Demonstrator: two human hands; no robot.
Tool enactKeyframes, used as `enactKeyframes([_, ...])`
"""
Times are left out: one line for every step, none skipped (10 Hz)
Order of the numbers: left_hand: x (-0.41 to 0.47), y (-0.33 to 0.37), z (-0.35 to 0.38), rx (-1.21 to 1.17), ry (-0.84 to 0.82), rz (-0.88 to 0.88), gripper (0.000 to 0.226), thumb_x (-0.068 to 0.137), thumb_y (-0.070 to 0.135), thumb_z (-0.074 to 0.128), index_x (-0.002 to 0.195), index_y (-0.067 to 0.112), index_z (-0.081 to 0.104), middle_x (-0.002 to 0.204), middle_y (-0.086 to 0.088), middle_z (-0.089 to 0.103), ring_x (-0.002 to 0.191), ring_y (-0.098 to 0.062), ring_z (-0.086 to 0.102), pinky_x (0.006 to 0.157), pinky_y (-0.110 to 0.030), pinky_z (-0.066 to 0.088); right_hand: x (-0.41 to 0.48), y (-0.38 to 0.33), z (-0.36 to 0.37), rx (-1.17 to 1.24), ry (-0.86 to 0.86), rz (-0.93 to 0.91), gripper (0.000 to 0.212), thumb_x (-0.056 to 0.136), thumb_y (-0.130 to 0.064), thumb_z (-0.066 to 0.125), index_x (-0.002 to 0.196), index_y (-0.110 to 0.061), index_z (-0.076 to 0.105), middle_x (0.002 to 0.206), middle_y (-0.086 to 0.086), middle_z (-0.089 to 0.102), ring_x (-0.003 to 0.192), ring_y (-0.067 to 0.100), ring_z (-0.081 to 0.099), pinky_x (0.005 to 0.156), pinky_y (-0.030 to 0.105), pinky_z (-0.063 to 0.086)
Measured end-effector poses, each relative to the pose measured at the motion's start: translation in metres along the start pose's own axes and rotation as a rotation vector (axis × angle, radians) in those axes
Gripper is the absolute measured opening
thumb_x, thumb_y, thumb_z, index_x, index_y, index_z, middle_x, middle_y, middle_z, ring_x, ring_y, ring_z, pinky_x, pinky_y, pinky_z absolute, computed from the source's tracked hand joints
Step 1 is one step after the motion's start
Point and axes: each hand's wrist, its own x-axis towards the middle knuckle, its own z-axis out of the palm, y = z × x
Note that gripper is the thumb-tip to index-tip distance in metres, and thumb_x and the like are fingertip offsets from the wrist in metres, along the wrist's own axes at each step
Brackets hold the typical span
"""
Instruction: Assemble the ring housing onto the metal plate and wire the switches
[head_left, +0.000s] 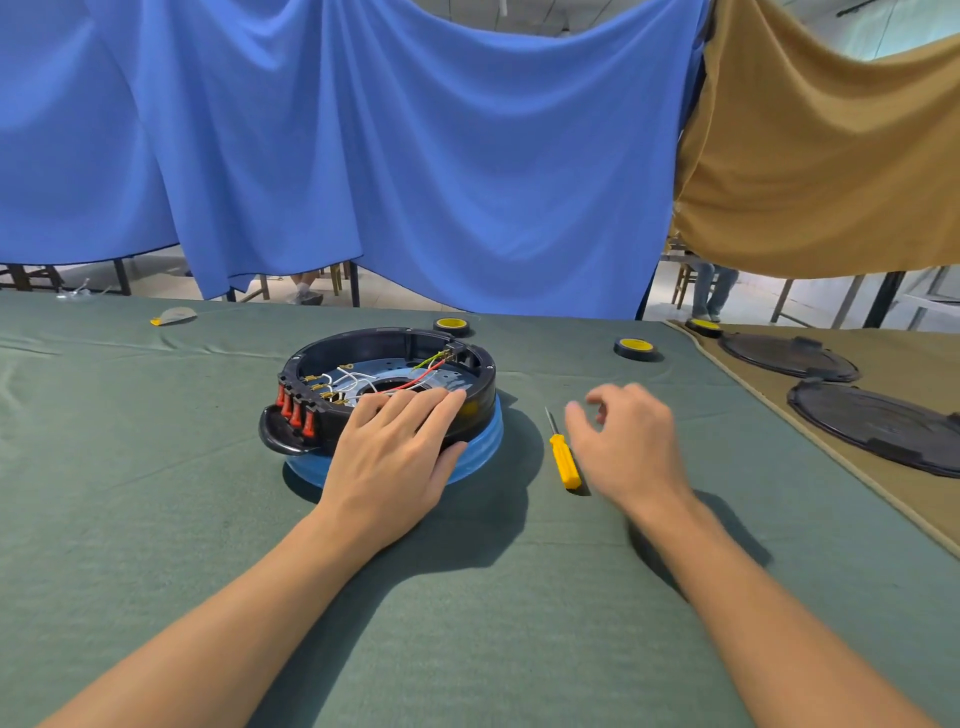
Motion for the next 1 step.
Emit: enactKeyframes([-0.0001, -0.0012, 0.0022, -0.011, 0.021, -0.002, 0.042, 0.086, 0.032, 0.066, 0.122, 0.010, 0.066, 0.116, -0.002, 0.069, 0.102, -0.025, 0.066, 0.088, -0.036, 0.041, 0.0000, -0.0131, -0.0554, 0.413, 0.253, -0.030, 0.010, 0.087, -0.025, 0.064, 0.090, -0.022, 0.073, 0.084, -0.002, 0.072, 0.073, 0.012, 0.061, 0.071, 0.022, 0.043])
